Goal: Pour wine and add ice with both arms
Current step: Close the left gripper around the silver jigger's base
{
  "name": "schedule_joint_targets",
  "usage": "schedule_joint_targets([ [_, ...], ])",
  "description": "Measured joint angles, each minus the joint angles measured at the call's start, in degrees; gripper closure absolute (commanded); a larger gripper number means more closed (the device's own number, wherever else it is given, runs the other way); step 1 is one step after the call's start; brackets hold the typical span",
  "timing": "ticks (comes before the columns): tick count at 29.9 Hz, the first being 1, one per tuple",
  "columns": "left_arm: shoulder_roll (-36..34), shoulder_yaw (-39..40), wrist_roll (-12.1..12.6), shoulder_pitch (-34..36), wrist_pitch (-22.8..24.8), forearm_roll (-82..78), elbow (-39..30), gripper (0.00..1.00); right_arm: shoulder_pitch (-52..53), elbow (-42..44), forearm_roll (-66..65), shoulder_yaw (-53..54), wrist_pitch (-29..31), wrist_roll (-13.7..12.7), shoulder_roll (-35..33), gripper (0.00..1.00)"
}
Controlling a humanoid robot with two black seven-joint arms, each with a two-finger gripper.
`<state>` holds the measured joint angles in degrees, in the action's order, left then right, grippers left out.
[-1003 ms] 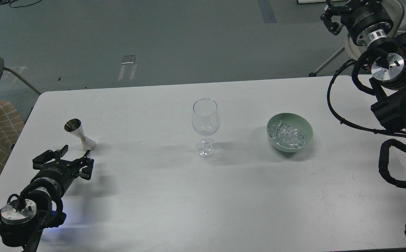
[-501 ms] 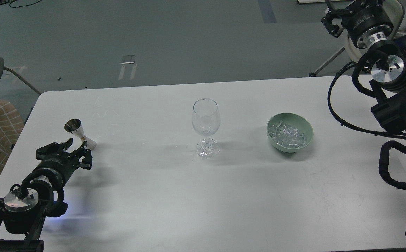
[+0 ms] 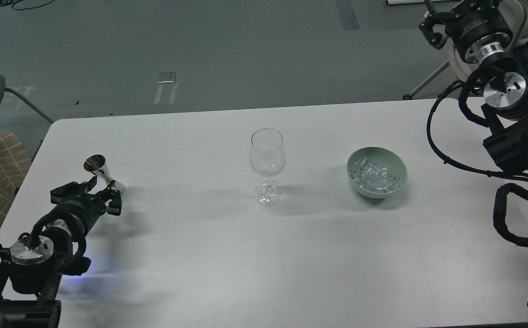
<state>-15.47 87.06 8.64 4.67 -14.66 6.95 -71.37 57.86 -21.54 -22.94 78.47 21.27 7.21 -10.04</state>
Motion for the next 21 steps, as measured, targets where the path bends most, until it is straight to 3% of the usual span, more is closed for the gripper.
schedule_joint_targets([
  [21,1.21,-0.51,-0.03,5.65,0.23,-0.36,6.62,0.59,-0.04,0.00,0.09,-0.08,0.00,-0.05,-1.83,0.00],
])
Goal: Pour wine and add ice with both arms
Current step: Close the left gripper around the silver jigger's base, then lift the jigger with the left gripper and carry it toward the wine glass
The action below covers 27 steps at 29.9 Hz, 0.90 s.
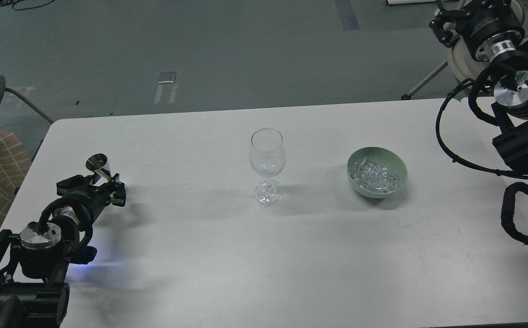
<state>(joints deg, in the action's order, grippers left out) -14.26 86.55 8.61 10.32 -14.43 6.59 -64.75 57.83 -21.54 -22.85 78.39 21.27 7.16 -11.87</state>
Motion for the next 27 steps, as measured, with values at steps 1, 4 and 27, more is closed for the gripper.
schedule_joint_targets([
  [1,0.04,0.00,0.00,0.18,0.00,0.00,0.17,0.59,0.00,0.00,0.00,0.00,0.00,-0.02,-0.07,0.00],
  [4,0.16,0.00,-0.04,0.84,0.03,0.00,0.97,0.59,0.00,0.00,0.00,0.00,0.00,-0.02,-0.14,0.00],
  [27,1.06,0.16,-0.19,3.55,0.63,-0.08,5.07,0.65,-0.08,0.00,0.00,0.00,0.00,0.01,-0.08,0.00],
])
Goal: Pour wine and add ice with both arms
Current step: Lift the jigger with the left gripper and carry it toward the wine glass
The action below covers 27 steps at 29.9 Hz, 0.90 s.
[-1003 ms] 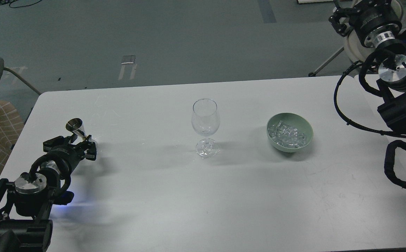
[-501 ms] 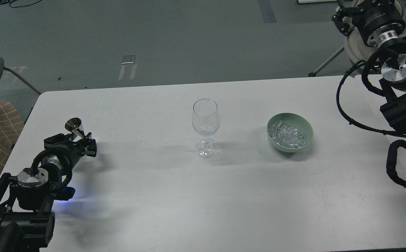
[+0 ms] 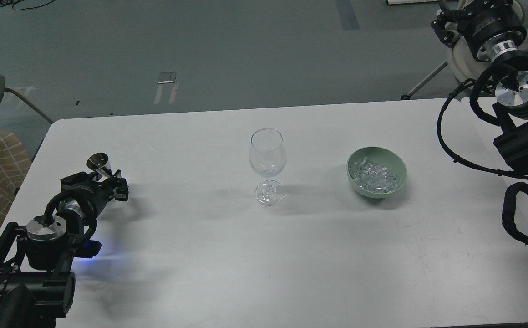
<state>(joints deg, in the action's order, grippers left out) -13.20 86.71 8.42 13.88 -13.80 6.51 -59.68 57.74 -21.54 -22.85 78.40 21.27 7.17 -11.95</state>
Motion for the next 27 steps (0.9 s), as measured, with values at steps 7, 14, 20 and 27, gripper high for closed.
schedule_joint_targets([
  [7,0.23,0.20,-0.03,0.42,0.09,0.14,0.09,0.72,0.00,0.00,0.00,0.00,0.00,0.00,0.00,0.00],
  [14,0.26,0.19,-0.14,0.46,1.48,0.21,0.17,0.73,0.00,0.00,0.00,0.00,0.00,0.00,0.00,0.00],
  [20,0.28,0.20,-0.08,0.57,1.74,0.29,0.18,0.75,0.00,0.00,0.00,0.00,0.00,0.00,-0.01,0.00],
  [27,0.38,0.59,-0.41,1.14,1.84,0.66,0.11,0.79,0.01,0.00,0.00,0.00,0.00,-0.02,-0.08,0.00],
])
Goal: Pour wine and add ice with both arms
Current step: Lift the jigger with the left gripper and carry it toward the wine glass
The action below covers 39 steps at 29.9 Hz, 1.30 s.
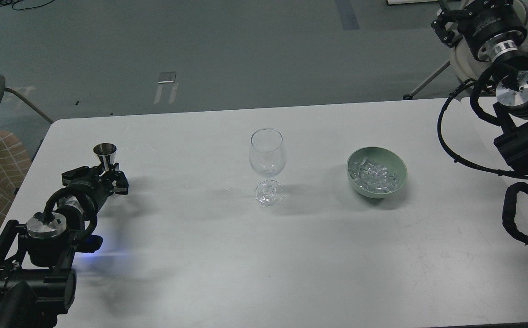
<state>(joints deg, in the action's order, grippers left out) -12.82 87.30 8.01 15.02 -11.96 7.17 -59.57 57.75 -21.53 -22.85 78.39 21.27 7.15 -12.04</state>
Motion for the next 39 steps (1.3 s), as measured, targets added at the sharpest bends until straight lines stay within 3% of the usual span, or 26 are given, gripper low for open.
schedule_joint_targets([
  [19,0.56,2.13,0.45,0.56,1.40,0.91,-8.03,0.83,0.24,0.00,-0.09,-0.04,0.00,-0.03,-0.09,0.00],
  [26,1.00,1.44,0.63,1.05,-0.69,1.53,-12.17,0.83,0.05,0.40,-0.09,-0.05,0.00,-0.22,-0.46,0.00],
  [33,1.33,0.74,3.63,0.94,-4.13,1.45,-15.13,0.83,-0.07,0.60,-0.01,-0.05,0.00,-0.29,-1.64,0.00],
  [39,2.18,-2.04,4.07,1.78,-4.35,1.45,-18.36,0.83,-0.77,0.60,-0.01,-0.05,0.00,-0.30,-1.68,0.00],
])
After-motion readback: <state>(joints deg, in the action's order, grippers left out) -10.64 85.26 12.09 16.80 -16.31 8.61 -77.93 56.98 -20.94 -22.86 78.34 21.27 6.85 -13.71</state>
